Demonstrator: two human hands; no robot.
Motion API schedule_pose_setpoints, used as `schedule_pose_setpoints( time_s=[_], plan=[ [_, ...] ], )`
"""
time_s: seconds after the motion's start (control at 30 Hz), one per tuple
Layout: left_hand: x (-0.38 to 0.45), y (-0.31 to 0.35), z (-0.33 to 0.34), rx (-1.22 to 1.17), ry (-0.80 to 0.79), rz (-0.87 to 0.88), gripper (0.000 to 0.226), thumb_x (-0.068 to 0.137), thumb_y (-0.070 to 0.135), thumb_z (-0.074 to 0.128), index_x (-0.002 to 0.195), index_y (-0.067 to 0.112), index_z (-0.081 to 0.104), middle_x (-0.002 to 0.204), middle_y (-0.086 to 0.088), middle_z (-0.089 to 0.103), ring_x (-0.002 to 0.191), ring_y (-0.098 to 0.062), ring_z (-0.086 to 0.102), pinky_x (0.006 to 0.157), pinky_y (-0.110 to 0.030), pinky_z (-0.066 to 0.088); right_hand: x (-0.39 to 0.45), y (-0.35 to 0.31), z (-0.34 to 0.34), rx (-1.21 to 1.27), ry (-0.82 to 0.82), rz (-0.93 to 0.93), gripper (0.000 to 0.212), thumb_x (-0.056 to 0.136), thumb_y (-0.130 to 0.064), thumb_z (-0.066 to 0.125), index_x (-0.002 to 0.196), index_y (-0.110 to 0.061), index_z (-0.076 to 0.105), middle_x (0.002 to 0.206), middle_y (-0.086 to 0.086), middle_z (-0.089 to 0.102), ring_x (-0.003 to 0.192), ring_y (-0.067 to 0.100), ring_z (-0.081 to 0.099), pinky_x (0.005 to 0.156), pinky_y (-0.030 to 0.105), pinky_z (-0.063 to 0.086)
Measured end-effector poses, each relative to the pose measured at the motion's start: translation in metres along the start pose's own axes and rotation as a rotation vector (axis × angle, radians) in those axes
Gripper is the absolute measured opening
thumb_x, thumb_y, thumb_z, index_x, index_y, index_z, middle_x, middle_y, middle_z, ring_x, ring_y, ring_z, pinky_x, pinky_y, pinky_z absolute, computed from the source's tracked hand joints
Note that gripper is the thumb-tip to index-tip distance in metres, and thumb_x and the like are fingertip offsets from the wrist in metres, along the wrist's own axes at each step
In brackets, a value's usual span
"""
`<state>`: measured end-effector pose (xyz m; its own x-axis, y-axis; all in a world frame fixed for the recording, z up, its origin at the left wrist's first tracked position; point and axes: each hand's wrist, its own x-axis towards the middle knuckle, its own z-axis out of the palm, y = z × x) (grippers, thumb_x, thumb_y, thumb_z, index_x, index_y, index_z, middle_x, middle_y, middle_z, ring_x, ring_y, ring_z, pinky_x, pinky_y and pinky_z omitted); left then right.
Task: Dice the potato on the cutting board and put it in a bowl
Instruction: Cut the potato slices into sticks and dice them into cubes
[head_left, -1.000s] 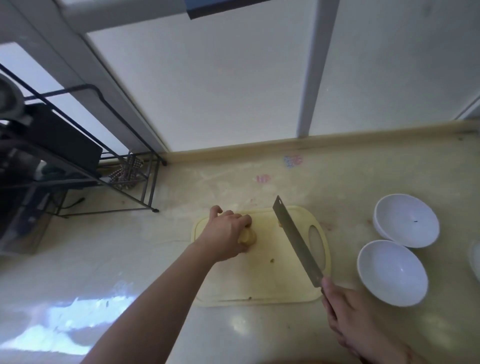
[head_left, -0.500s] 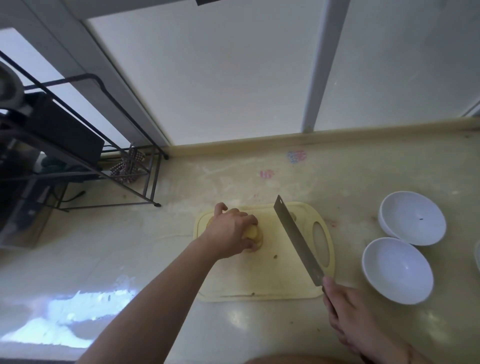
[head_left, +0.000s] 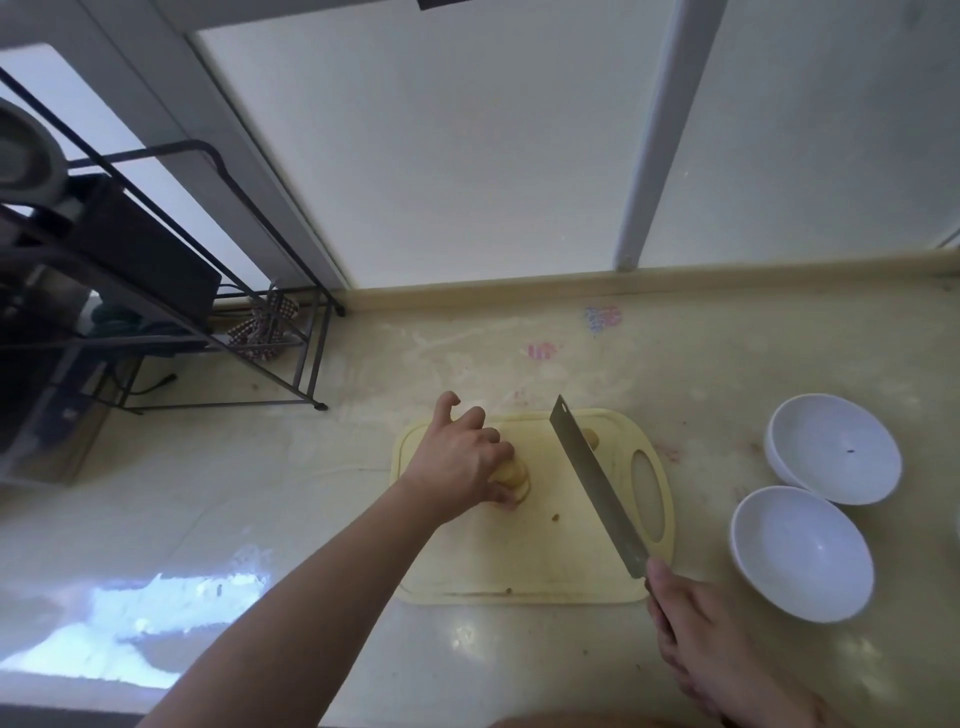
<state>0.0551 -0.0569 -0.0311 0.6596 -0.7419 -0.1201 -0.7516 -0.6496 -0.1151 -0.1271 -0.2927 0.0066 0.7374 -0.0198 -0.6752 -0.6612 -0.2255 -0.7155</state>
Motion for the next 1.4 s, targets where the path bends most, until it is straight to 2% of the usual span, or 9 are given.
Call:
schedule_pose_setpoints(
  time_s=[0.23,0.4,0.5,0.7,0.83,1.03,1.17,1.27,1.4],
  plan=[
    [-0.001,0.012,0.000,0.161,0.030,0.046,0.035,0.086,0.055,0.057,0.091,0.024,0.073,0.063,0.008,0.062,0.072,-0.021,0.054,0.096,-0.048,0.026,0.002,0.004,0.003,0.030,-0.001,0.035,0.055,0.080,-0.070,0.037,0.061,-0.017,0.037,0.051,0.005,0.027,0.039,0.015,0.021,0.040,0.018,0.019],
    [0.002,0.017,-0.007,0.235,-0.040,0.095,0.050,0.099,0.056,0.037,0.101,0.016,0.067,0.075,0.001,0.069,0.080,-0.025,0.054,0.098,-0.048,0.021,0.001,0.005,0.002,0.014,-0.019,0.044,0.056,0.080,-0.070,0.036,0.065,-0.017,0.038,0.052,0.006,0.028,0.039,0.015,0.021,0.040,0.017,0.019],
    [0.001,0.020,-0.005,0.210,0.060,0.081,0.058,0.099,0.056,0.027,0.096,0.018,0.071,0.067,0.001,0.067,0.069,-0.025,0.055,0.088,-0.045,0.029,-0.001,0.005,0.001,0.023,-0.025,0.042,0.053,0.086,-0.064,0.035,0.066,-0.015,0.038,0.053,0.005,0.027,0.039,0.015,0.020,0.040,0.018,0.019],
    [-0.008,0.066,0.009,0.085,0.248,-0.035,0.038,0.092,0.048,0.053,0.075,0.017,0.066,0.057,-0.001,0.059,0.055,-0.025,0.050,0.071,-0.037,0.037,-0.001,0.010,-0.001,0.039,-0.007,0.046,0.052,0.091,-0.060,0.037,0.066,-0.014,0.039,0.052,0.007,0.029,0.038,0.014,0.020,0.039,0.018,0.019],
    [-0.010,0.076,0.015,0.059,0.191,-0.099,0.031,0.082,0.048,0.060,0.085,0.017,0.064,0.059,0.000,0.060,0.053,-0.024,0.050,0.069,-0.036,0.038,0.000,0.012,-0.001,0.051,-0.001,0.047,0.053,0.089,-0.061,0.037,0.065,-0.015,0.039,0.052,0.007,0.028,0.039,0.014,0.020,0.040,0.019,0.018],
    [-0.009,0.052,0.012,0.099,0.128,-0.189,0.049,0.077,0.053,0.070,0.112,0.017,0.069,0.065,-0.001,0.066,0.058,-0.026,0.058,0.069,-0.039,0.043,-0.001,0.011,-0.001,0.056,0.000,0.040,0.057,0.076,-0.071,0.037,0.061,-0.017,0.037,0.053,0.009,0.026,0.039,0.013,0.019,0.041,0.019,0.018],
    [-0.003,0.039,0.006,0.117,0.062,-0.270,0.035,0.085,0.052,0.053,0.094,0.022,0.068,0.059,0.003,0.063,0.056,-0.024,0.054,0.068,-0.036,0.030,-0.001,0.013,-0.003,0.065,-0.018,0.031,0.053,0.089,-0.060,0.036,0.066,-0.013,0.038,0.051,0.006,0.026,0.038,0.014,0.018,0.040,0.019,0.019],
    [-0.004,0.042,0.001,0.054,0.071,-0.259,0.043,0.089,0.054,0.041,0.083,0.021,0.067,0.057,0.004,0.061,0.054,-0.023,0.050,0.068,-0.037,0.027,-0.002,0.013,-0.004,0.055,-0.019,0.017,0.051,0.095,-0.054,0.035,0.067,-0.011,0.038,0.051,0.007,0.025,0.038,0.014,0.017,0.040,0.019,0.018],
    [-0.003,0.071,-0.012,-0.106,-0.056,-0.289,0.056,0.096,0.067,0.030,0.104,0.021,0.061,0.085,0.001,0.070,0.080,-0.025,0.060,0.083,-0.041,0.032,-0.001,0.015,-0.006,0.041,-0.018,0.026,0.055,0.092,-0.059,0.035,0.065,-0.011,0.036,0.054,0.010,0.023,0.038,0.013,0.017,0.041,0.019,0.018]
  ],
)
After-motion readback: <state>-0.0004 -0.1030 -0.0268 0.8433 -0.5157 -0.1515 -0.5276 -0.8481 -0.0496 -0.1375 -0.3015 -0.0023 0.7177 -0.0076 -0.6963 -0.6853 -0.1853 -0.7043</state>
